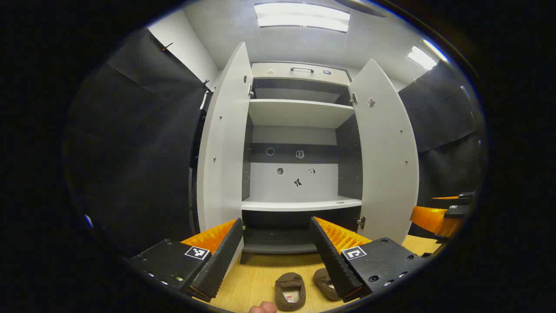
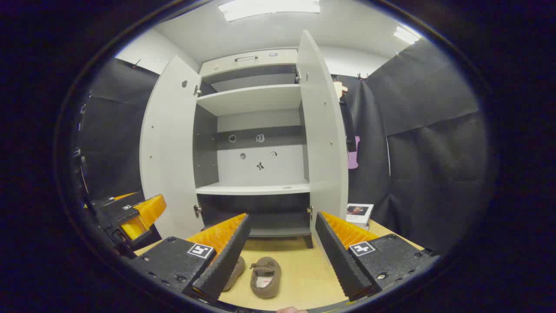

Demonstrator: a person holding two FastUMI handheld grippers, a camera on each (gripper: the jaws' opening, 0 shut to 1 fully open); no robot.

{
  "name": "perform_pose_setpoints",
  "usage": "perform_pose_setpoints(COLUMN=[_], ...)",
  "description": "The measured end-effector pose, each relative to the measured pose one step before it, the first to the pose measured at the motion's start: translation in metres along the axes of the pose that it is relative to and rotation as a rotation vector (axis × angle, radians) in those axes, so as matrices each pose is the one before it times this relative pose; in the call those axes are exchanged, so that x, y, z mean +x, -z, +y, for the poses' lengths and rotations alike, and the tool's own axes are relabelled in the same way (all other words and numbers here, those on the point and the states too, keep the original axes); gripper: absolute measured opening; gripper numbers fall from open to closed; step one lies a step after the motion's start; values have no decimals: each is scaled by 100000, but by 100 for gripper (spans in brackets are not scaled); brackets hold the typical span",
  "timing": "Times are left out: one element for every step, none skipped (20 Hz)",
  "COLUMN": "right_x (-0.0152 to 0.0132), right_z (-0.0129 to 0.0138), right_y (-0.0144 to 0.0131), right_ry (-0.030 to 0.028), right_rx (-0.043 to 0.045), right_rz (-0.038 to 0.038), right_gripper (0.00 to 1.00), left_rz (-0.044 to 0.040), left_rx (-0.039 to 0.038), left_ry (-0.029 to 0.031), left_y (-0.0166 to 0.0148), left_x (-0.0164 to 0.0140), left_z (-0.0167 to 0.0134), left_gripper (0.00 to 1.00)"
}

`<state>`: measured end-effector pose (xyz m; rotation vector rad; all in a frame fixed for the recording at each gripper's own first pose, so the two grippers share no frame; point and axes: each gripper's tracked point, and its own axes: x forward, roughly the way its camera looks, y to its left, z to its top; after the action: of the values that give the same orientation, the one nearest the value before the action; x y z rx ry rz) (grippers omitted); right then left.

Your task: Grab one shoe with the right hand and put it into the shoe cabinet, grab the other shoe with the left hand and put it into the shoe cabinet; then close the right door with the right hand and the left door with the left hand.

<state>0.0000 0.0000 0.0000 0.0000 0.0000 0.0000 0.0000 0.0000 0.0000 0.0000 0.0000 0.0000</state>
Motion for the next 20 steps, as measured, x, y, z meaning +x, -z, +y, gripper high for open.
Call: perform_pose_setpoints(right_x=[57,54,38,15,70,-21,-4,-21,19,-16,70,30,32,45,48,-4,77,-1,139,187], right_z=[-56,4,-41,-142,-136,-104,-87,-8,0,-9,60,29,49,90,104,47,54,153,188,248], right_y=[-249,-193,-1,72,-136,-154,-123,90,18,62,-11,98,30,41,27,89,9,97,51,273], right_ry=[537,78,90,493,659,401,281,32,2,44,-53,-61,-148,28,-198,-185,-228,-471,-641,-492], right_rx=[561,132,-726,-1138,-941,-627,-277,76,295,409,395,145,-167,-301,-368,-264,-245,-234,-193,-325], right_rz=[-900,-688,55,-20,-248,-583,-434,114,209,170,77,289,214,-51,28,41,224,238,110,636], right_gripper=[99,99,94,94,94,94,94,99,99,99,99,94,94,94,94,94,99,99,94,99], left_rz=[-261,-60,405,574,370,-21,-443,-154,99,-73,-114,-129,94,269,60,26,-76,-65,-124,-63], left_rx=[756,1322,427,-589,-1410,-943,-184,308,237,229,332,331,96,-109,-216,-45,58,19,5,48], left_ry=[380,-137,39,173,400,453,-17,-180,105,137,52,-148,-86,166,182,-6,-34,-10,145,-68], left_y=[41,29,149,108,30,35,-124,2,26,-37,-4,-18,48,49,26,1,-33,-35,-39,-37], left_x=[63,34,47,65,66,67,61,-37,11,22,9,-17,30,12,10,21,26,-46,58,-8], left_z=[-22,44,-69,-102,-63,-10,10,47,21,12,27,72,12,-67,-6,38,11,3,-38,45], left_gripper=[95,95,95,94,94,94,95,95,95,95,95,94,94,94,95,99,99,95,95,95])
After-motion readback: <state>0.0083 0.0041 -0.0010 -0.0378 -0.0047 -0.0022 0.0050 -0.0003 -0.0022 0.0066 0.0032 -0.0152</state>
